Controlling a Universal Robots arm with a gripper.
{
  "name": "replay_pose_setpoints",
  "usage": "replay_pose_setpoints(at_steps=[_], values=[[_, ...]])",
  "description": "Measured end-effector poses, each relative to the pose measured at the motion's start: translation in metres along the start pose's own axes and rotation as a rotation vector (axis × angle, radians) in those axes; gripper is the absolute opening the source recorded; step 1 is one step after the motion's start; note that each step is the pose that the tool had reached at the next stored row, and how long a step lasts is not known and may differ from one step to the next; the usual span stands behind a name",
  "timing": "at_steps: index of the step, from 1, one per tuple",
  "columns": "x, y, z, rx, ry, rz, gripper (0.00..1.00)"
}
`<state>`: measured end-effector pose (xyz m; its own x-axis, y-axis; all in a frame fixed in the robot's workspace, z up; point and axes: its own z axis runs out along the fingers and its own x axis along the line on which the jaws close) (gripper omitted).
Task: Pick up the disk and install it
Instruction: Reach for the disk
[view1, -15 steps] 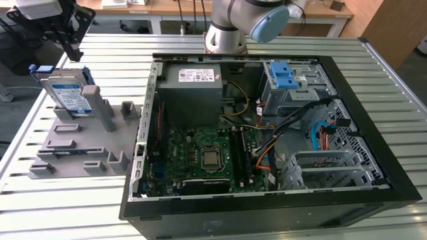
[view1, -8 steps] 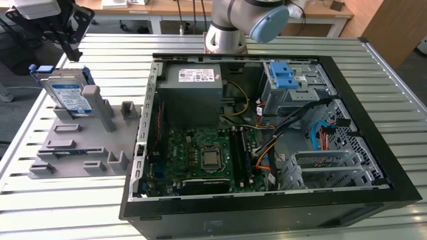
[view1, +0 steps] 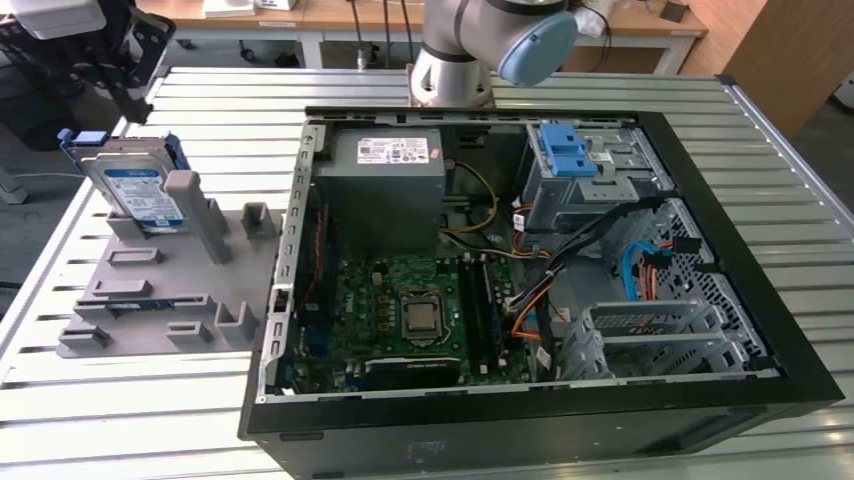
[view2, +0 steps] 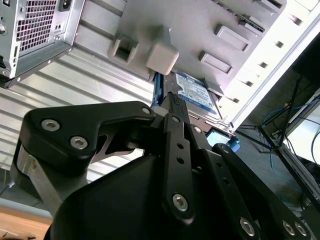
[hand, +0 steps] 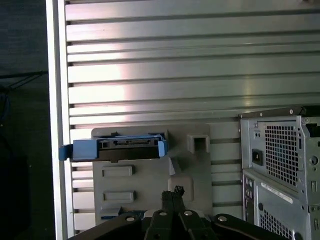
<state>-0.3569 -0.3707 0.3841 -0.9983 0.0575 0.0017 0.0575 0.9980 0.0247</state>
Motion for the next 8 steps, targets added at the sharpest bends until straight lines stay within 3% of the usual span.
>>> replay_pose_setpoints(at_steps=[8], values=[[0.0136,0.0023,0.0018,0.0,0.0002,-0.007,0.11]])
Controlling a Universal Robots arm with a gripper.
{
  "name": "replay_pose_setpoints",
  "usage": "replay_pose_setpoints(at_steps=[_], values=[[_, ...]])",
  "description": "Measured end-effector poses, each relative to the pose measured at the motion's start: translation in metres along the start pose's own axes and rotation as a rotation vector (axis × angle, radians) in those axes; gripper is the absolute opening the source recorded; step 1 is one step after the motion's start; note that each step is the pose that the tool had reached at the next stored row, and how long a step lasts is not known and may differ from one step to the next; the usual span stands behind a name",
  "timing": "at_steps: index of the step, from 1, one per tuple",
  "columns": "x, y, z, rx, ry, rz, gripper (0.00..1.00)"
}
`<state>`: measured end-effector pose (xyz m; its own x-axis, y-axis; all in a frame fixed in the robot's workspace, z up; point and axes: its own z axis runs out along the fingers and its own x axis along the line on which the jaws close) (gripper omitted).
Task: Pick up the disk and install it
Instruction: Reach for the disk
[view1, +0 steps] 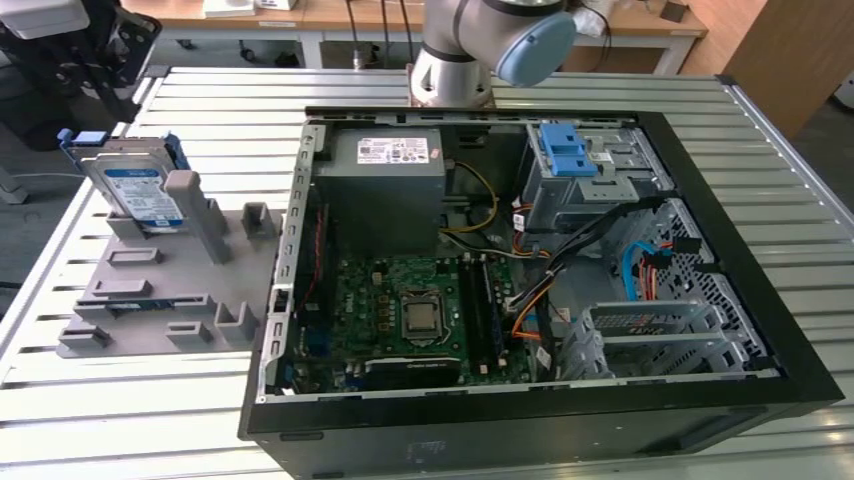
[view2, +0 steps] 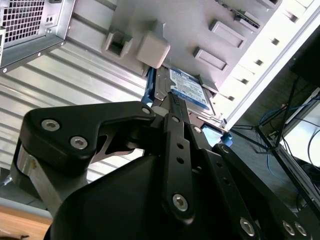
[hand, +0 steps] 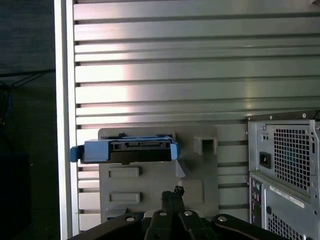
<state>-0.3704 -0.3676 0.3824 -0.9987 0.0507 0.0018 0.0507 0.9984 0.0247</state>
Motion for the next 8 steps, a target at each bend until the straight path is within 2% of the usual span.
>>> replay_pose_setpoints(at_steps=[8], values=[[0.0097,0.002,0.0032,0.0,0.0012,0.0,0.11]])
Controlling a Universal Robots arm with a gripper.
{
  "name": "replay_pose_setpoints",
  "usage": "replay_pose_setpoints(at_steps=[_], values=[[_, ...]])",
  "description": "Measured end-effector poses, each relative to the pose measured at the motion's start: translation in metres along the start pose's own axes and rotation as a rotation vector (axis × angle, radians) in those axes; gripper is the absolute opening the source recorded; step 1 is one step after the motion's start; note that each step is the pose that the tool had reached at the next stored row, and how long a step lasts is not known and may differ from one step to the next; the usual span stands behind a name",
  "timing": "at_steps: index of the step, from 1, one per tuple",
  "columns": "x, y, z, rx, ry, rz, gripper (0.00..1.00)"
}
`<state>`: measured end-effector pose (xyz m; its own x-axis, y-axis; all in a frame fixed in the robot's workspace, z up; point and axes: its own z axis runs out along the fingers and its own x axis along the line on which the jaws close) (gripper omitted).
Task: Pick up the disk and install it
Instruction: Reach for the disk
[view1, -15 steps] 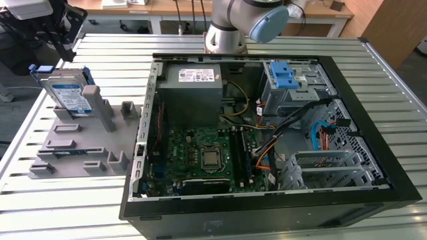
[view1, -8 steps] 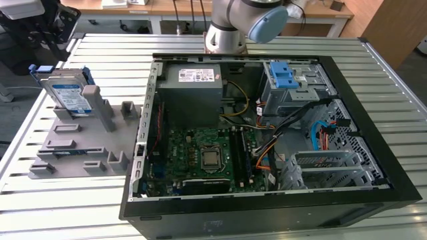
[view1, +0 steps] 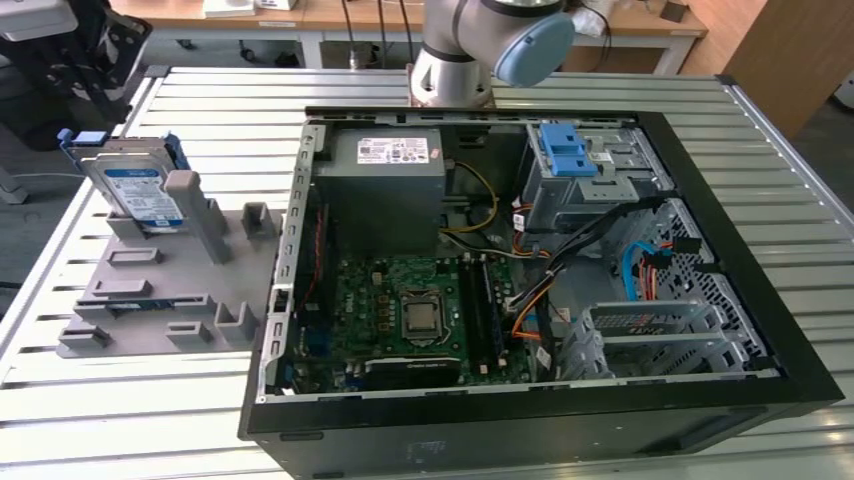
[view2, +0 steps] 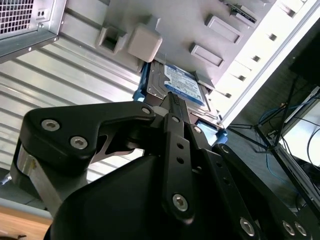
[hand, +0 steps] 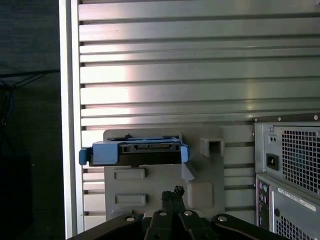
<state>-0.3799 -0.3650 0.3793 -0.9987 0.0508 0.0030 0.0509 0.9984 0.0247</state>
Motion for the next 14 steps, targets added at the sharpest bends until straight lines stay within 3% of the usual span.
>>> replay_pose_setpoints(at_steps=[5,14], values=[[0.0059,0.0002,0.0022,0.0001,0.0019,0.0,0.11],[0.0247,0.0058,0.0052,0.0001,0.0022,0.0,0.11]])
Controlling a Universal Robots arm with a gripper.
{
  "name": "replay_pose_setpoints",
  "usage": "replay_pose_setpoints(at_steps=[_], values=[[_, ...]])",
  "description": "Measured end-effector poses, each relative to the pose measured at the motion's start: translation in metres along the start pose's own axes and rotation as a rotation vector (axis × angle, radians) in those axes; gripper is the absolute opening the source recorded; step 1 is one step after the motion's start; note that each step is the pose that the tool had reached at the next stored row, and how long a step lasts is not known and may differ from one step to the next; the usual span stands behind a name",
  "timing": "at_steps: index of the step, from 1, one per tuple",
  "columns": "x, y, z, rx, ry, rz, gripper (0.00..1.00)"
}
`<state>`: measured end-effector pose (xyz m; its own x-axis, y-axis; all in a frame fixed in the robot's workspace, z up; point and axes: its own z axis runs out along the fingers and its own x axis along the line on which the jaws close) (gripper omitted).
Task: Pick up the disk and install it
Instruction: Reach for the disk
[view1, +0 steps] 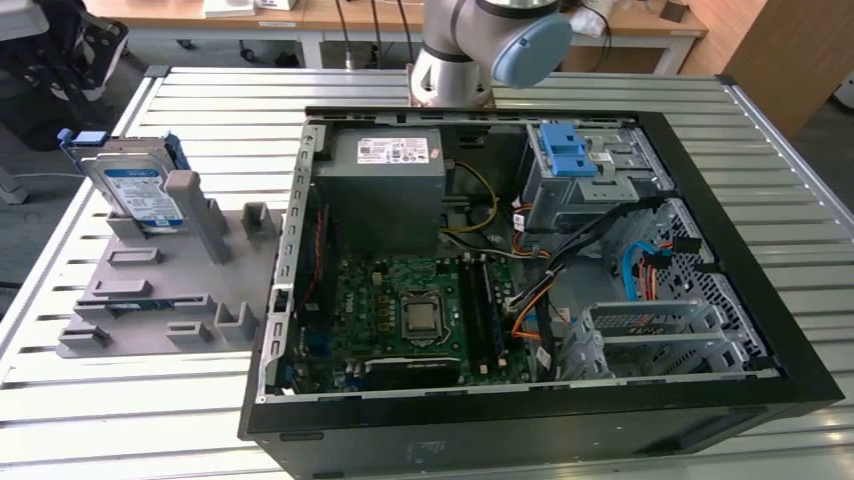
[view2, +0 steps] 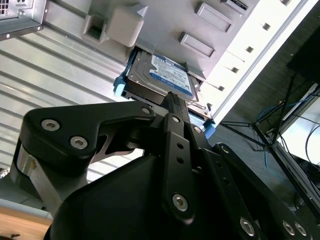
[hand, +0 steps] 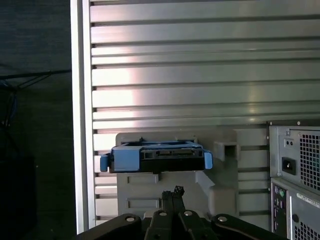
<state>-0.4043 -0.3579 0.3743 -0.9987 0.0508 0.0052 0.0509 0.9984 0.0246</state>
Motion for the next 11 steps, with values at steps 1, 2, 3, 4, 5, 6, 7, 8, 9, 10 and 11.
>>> replay_pose_setpoints(at_steps=[1,2,3,4,5,6,7,8,9,10,11], values=[[0.0027,0.0006,0.0004,0.0,-0.0001,0.0,0.11],[0.0054,0.0011,0.0008,-0.0001,-0.0002,0.0,0.11],[0.008,0.0016,0.0011,0.0,0.0,0.0,0.11],[0.0104,0.0021,0.0015,0.0,0.0,0.0,0.11],[0.0128,0.0029,0.0019,0.0,-0.0001,0.0,0.11],[0.0151,0.0037,0.0022,0.0,0.0001,0.0,0.11],[0.0176,0.0045,0.0026,0.0,0.0001,0.0,0.11],[0.02,0.005,0.0029,0.0001,0.0001,0.0,0.11],[0.0225,0.0054,0.0033,0.0,0.0,0.0,0.11],[0.0248,0.0055,0.0036,0.0,0.0001,0.0,0.11],[0.0267,0.0055,0.0039,0.0,0.0001,0.0,0.11]])
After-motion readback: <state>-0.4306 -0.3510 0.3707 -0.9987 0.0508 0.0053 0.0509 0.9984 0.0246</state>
